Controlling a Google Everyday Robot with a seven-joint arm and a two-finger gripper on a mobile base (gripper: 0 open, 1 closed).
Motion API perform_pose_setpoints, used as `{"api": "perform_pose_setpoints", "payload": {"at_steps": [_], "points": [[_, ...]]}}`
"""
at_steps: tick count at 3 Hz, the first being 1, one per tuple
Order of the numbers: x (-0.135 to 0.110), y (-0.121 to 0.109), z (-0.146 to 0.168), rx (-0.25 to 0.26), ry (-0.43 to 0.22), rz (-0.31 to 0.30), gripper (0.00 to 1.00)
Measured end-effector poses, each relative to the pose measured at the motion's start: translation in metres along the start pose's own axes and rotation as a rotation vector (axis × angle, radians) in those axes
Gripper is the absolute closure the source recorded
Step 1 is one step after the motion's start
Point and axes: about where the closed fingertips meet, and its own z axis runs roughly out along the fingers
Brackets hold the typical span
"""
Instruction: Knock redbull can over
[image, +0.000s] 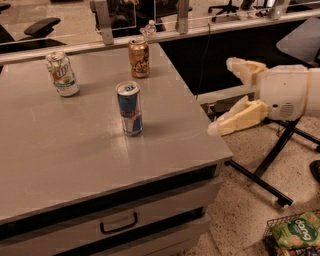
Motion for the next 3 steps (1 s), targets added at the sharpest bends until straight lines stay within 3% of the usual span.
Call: {"api": "perform_pose_setpoints", "payload": {"at_steps": [2, 3], "points": [[0.011, 0.016, 0.07, -0.016, -0.024, 0.015, 0.0], [0.014, 0.016, 0.077, -0.003, -0.021, 0.019, 0.0]]}}
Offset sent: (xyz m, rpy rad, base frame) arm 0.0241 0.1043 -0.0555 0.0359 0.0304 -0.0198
